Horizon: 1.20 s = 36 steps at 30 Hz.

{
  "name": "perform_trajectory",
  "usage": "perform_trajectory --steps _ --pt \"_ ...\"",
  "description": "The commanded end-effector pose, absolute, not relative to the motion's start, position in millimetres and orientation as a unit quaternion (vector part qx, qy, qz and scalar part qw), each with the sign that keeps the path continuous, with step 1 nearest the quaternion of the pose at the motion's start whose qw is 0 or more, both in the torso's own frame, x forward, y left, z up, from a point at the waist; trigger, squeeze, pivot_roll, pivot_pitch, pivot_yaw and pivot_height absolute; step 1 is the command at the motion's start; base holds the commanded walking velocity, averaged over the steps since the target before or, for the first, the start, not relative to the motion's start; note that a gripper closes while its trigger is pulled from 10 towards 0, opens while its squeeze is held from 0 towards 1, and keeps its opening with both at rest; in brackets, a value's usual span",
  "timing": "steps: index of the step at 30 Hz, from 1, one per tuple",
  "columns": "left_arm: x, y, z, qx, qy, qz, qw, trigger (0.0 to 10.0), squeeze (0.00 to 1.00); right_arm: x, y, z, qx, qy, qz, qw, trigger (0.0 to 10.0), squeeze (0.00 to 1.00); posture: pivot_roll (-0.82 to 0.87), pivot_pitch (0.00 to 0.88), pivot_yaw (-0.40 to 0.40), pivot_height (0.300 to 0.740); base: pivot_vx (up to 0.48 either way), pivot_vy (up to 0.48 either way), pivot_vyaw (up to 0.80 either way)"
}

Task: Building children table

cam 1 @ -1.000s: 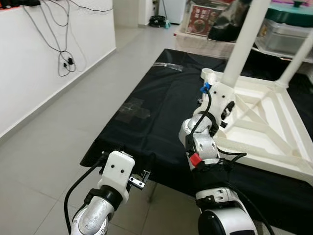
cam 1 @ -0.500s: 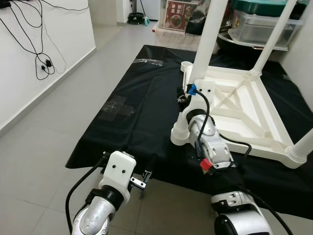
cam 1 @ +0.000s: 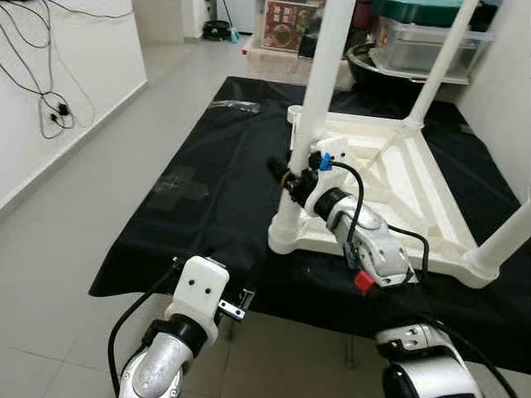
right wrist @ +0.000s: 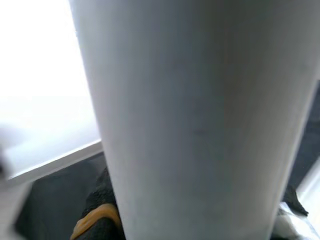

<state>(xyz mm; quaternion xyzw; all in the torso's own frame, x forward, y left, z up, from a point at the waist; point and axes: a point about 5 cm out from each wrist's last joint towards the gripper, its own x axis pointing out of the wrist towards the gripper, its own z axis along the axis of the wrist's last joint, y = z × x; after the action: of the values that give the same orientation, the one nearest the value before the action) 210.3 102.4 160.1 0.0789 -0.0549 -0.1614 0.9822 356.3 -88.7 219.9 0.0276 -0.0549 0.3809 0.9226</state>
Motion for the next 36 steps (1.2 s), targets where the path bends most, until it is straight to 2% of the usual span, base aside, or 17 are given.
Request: perform_trajectory --steps 1,10,11,12,14,17,18,20,22,23,24,25,28,30,32,35,36 --pt "210 105 162 0.087 -0.056 -0.159 0.982 10.0 0.0 349 -73 194 0.069 0.001 0.448 0.891 0.0 0.0 0.15 0.085 -0.061 0.74 0.0 0.0 0.0" --pt "211 106 163 0.088 -0.058 -0.157 0.982 10.0 0.0 361 -79 194 0.03 -0.009 0.425 0.905 0.0 0.0 0.15 0.091 -0.065 0.74 0.0 0.0 0.0" --pt "211 106 163 0.088 -0.058 -0.157 0.982 10.0 0.0 365 -84 190 0.016 0.0 0.393 0.92 0.0 0.0 0.14 0.092 -0.064 0.74 0.0 0.0 0.0" --pt "211 106 163 0.088 -0.058 -0.157 0.982 10.0 0.0 365 -84 190 0.016 0.0 0.393 0.92 0.0 0.0 0.14 0.092 -0.064 0.74 0.0 0.0 0.0" --pt "212 107 163 0.089 -0.058 -0.157 0.982 10.0 0.0 370 -93 183 -0.009 0.017 0.333 0.943 0.0 0.0 0.14 0.093 -0.065 0.74 0.0 0.0 0.0" --pt "212 107 163 0.09 -0.058 -0.157 0.982 10.0 0.0 372 -98 179 -0.014 0.023 0.3 0.954 0.0 0.0 0.14 0.096 -0.062 0.74 0.0 0.0 0.0" --pt "212 108 163 0.091 -0.058 -0.156 0.982 10.0 0.0 373 -105 176 -0.01 0.029 0.248 0.968 0.0 0.0 0.14 0.096 -0.059 0.74 0.0 0.0 0.0" --pt "212 109 163 0.091 -0.057 -0.156 0.982 10.0 0.0 374 -106 175 -0.008 0.031 0.235 0.971 0.0 0.0 0.14 0.096 -0.059 0.74 0.0 0.0 0.0" --pt "213 109 163 0.093 -0.058 -0.156 0.982 10.0 0.0 374 -114 172 -0.011 0.038 0.155 0.987 0.0 0.0 0.14 0.1 -0.055 0.74 0.0 0.0 0.0" --pt "213 109 163 0.093 -0.058 -0.156 0.982 10.0 0.0 374 -114 172 -0.011 0.038 0.155 0.987 0.0 0.0 0.14 0.1 -0.055 0.74 0.0 0.0 0.0" --pt "213 110 163 0.094 -0.058 -0.156 0.982 10.0 0.0 373 -119 172 -0.008 0.037 0.102 0.994 0.0 0.0 0.14 0.1 -0.055 0.74 0.0 0.0 0.0" --pt "213 110 163 0.094 -0.058 -0.156 0.982 10.0 0.0 373 -119 172 -0.008 0.037 0.102 0.994 0.0 0.0 0.14 0.1 -0.055 0.74 0.0 0.0 0.0" --pt "214 111 164 0.095 -0.059 -0.155 0.982 10.0 0.0 367 -131 170 0.003 0.039 -0.008 0.999 0.0 0.0 0.14 0.101 -0.057 0.74 0.0 0.0 0.0" --pt "215 111 164 0.095 -0.059 -0.155 0.982 10.0 0.0 364 -134 169 0.004 0.038 -0.037 0.999 0.0 0.0 0.14 0.101 -0.057 0.74 0.0 0.0 0.0" --pt "215 112 165 0.096 -0.06 -0.154 0.982 10.0 0.0 356 -141 170 0.013 0.029 -0.126 0.992 0.0 0.0 0.14 0.104 -0.054 0.74 0.0 0.0 0.0" --pt "215 112 165 0.096 -0.06 -0.154 0.982 10.0 0.0 352 -142 169 0.02 0.03 -0.154 0.987 0.0 0.0 0.14 0.105 -0.055 0.74 0.0 0.0 0.0" --pt "215 112 165 0.096 -0.06 -0.154 0.982 10.0 0.0 349 -143 169 0.025 0.032 -0.191 0.981 0.0 0.0 0.14 0.105 -0.055 0.74 0.0 0.0 0.0"
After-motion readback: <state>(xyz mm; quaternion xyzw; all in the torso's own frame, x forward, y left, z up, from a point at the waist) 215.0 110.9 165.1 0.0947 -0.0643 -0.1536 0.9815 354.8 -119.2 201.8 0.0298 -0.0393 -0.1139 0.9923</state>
